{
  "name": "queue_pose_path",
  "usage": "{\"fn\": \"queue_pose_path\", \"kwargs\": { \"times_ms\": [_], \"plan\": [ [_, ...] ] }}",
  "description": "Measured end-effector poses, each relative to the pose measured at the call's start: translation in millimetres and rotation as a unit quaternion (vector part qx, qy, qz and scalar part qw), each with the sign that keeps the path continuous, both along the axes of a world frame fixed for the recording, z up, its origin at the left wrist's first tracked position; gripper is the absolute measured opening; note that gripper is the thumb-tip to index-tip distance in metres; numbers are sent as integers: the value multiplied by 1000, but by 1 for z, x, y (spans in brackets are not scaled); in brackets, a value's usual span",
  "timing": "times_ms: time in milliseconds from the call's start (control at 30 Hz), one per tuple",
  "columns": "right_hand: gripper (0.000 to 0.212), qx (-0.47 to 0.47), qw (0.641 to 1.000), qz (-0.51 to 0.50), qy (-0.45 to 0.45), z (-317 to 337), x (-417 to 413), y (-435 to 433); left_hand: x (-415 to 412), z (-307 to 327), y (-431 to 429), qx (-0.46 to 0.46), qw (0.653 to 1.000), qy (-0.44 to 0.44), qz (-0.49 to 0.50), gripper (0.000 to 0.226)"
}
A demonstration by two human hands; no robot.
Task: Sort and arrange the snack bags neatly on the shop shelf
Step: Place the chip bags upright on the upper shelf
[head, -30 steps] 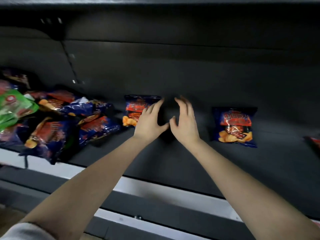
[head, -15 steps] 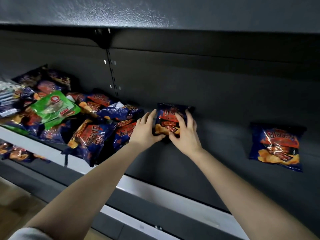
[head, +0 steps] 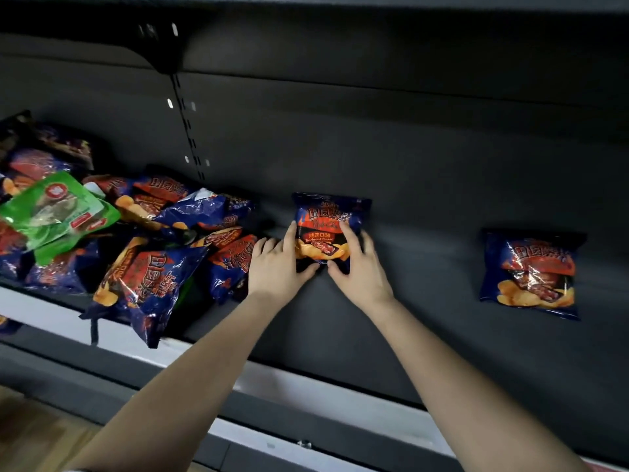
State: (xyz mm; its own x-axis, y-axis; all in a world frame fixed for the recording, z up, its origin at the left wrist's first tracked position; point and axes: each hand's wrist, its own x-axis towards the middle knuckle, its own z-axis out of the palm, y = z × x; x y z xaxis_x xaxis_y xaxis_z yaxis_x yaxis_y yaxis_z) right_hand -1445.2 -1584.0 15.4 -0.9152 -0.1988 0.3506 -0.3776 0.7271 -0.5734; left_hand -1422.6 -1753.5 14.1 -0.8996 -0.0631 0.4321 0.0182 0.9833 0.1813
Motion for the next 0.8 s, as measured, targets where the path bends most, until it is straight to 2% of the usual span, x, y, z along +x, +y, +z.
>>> {"fn": "queue_pose_path", "kwargs": {
  "times_ms": [267,467,800],
  "plan": [
    [71,-35,999,3,-8,1,4,2,1,0,-1,0,1000,17,-3,84],
    [60,-52,999,-3,0,0,3,3,1,-1,-1,3,999,32,-15,82],
    [60,-77,997,-10,23,1,2,3,0,0,-1,7,999,16,-34,82]
  ]
}}
